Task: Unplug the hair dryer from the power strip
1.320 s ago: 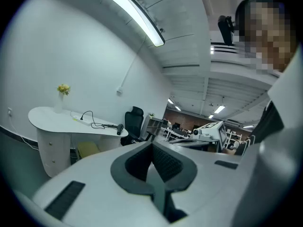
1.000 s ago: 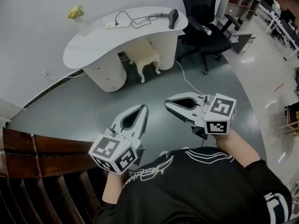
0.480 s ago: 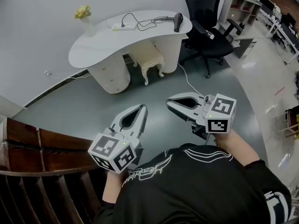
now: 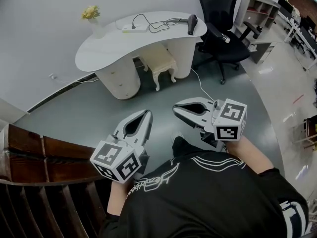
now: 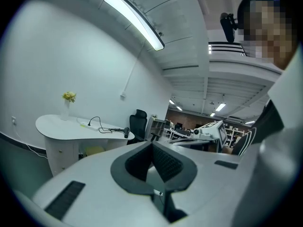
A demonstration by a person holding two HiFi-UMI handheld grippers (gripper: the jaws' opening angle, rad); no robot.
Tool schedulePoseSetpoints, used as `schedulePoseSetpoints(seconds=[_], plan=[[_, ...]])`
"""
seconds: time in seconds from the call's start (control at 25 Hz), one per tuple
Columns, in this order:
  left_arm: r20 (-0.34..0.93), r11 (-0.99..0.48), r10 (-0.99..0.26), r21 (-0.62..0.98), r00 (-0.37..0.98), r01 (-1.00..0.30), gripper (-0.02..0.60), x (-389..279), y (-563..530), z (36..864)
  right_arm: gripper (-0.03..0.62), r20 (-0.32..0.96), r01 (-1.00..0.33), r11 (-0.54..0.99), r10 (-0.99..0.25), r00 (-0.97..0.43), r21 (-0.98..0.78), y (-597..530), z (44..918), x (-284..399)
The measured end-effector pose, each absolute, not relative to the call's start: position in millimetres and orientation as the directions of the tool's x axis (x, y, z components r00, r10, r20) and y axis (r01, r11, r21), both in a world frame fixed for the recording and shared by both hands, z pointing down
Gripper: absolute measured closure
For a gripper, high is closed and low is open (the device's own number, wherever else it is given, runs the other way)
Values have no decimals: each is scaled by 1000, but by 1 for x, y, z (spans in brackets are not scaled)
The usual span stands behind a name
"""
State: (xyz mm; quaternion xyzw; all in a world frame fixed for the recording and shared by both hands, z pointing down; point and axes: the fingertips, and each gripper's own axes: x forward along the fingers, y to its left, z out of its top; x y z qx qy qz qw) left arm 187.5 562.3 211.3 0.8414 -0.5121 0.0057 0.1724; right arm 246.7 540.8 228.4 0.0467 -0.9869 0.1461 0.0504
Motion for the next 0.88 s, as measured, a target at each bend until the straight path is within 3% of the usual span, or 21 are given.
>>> schedulePoseSetpoints(seconds=[0.44,0.88], plan=[[229,-362,-872,294,433,-884,578,145,490,233,597,78,-67,946,-44,-996,-319,465,243,206],[293,-309,-861,349,416,-885,579,88,334,256,597,97,-55,917,-18,-995,-394,303,266,147]])
